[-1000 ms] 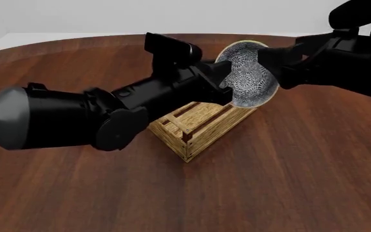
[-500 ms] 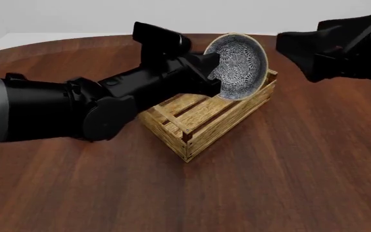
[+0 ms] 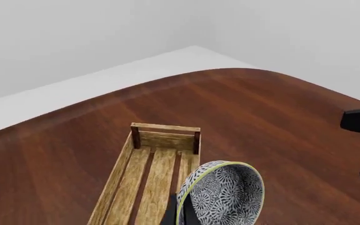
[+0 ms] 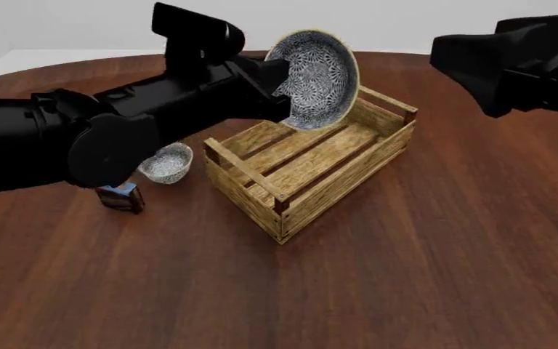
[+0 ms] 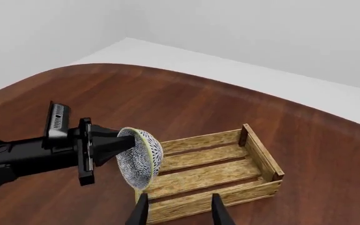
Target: Stack the right bowl on the left bowl and place them in the tray.
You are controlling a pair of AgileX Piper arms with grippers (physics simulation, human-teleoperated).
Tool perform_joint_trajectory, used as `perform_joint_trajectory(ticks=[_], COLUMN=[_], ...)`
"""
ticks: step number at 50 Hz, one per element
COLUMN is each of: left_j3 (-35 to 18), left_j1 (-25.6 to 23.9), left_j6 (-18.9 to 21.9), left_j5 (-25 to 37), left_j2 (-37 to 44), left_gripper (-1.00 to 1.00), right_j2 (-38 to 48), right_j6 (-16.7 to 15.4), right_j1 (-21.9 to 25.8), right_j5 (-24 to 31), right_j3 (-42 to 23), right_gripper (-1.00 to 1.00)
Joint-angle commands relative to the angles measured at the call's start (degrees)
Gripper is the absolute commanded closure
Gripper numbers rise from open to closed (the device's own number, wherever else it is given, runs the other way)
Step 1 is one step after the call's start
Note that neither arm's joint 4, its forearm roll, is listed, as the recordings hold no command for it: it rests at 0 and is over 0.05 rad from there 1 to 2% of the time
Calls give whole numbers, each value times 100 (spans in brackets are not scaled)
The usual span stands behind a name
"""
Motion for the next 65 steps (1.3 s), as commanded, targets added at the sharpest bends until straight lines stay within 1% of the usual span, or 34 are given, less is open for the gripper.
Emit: perform_joint_trajectory(ticks=[1, 8, 12, 13, 16, 21, 27, 28, 29, 31, 35, 36, 37, 41, 42, 43, 47, 50, 51, 52, 54, 56, 59, 60, 62, 65], left_j3=[19, -9, -26, -49, -72, -78, 8, 48, 78, 68, 81, 81, 86, 27, 9, -11, -33, -85, -85, -77, -59, -54, -65, -53, -70, -70], left_j1=[228, 296, 323, 361, 419, 482, 634, 686, 795, 820, 946, 1078, 1061, 1062, 925, 1031, 1091, 1066, 1066, 1122, 1145, 1323, 1293, 1289, 1255, 1298], left_j6=[100, 83, 64, 131, 152, 111, 202, 326, 272, 283, 377, 478, 491, 391, 202, 331, 419, 206, 206, 352, 364, 446, 461, 697, 498, 570], left_j5=[335, 611, 706, 772, 868, 973, 1036, 1019, 990, 1017, 1086, 1112, 1120, 1239, 1283, 1319, 1392, 1491, 1491, 1499, 1504, 1574, 1661, 1739, 1840, 1908], left_j2=[-351, -535, -591, -588, -612, -657, -818, -847, -902, -924, -1011, -1045, -1077, -1103, -1102, -1133, -1177, -1145, -1145, -1151, -1173, -1244, -1286, -1321, -1397, -1409], left_gripper=[100, 100, 100, 100, 100, 100, 100, 100, 100, 100, 100, 100, 100, 100, 100, 100, 100, 100, 100, 100, 100, 100, 100, 100, 100, 100], right_j2=[10, 61, 108, 122, 148, 191, 301, 336, 355, 385, 475, 495, 526, 596, 614, 638, 743, 784, 784, 788, 790, 794, 799, 797, 781, 777], right_j6=[4, 65, 57, 60, 55, 56, 64, 62, 72, 76, 76, 75, 63, 54, 47, 44, 28, 15, 15, 16, 13, 13, 1, -15, -23, -37], right_j1=[28, 48, 67, 73, 86, 102, 168, 180, 194, 224, 267, 271, 279, 293, 293, 305, 298, 258, 258, 237, 221, 193, 173, 167, 166, 168], right_j5=[-4, -34, -66, -66, -77, -96, -155, -180, -194, -206, -260, -273, -289, -335, -350, -373, -453, -477, -477, -476, -484, -493, -509, -515, -497, -493], right_j3=[-20, -103, -105, -116, -141, -173, -227, -239, -249, -265, -315, -325, -341, -377, -382, -384, -383, -388, -388, -396, -393, -396, -394, -388, -397, -399], right_gripper=[-100, -100, -100, -100, -100, -100, -100, -100, -100, -100, -100, -100, -100, -100, -100, -100, -100, -100, -100, -100, -100, -100, -100, -100, -100, -100])
